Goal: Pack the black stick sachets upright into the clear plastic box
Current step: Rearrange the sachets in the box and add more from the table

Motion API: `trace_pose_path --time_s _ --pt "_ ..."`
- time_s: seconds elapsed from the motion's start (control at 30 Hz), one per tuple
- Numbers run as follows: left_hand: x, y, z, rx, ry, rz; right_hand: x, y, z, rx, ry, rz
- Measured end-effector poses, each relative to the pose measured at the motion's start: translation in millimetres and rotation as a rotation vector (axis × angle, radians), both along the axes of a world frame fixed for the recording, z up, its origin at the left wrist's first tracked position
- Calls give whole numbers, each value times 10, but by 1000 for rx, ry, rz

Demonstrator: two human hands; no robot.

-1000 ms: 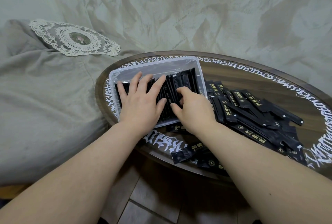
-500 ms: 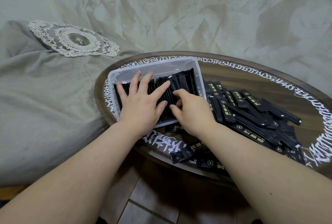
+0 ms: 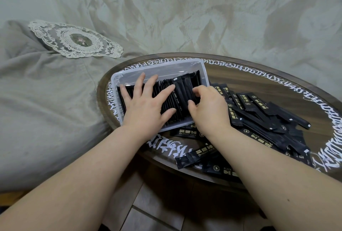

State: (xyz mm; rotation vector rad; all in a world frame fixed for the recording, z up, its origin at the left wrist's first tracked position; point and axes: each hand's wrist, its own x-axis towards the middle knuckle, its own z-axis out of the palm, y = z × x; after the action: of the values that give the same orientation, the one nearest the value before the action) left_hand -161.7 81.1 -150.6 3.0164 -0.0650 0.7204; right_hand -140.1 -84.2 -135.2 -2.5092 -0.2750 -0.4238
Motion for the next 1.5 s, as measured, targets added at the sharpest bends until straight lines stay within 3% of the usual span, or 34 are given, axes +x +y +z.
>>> trace_pose_path --time_s 0.37,0.83,1.13,1.33,1.5 --pt "-6 -8 0 2 10 -5 -26 102 10 -213 101 -26" --pt "-11 -15 -5 -13 -9 -10 6 112 -31 -72 158 28" --pt "-19 -17 -7 -29 -70 -14 -13 39 -31 -106 133 129" --pt "7 4 68 -37 -243 -16 -24 101 -18 -125 153 224" --pt "56 -2 9 -13 -195 23 -33 127 -40 -128 121 257"
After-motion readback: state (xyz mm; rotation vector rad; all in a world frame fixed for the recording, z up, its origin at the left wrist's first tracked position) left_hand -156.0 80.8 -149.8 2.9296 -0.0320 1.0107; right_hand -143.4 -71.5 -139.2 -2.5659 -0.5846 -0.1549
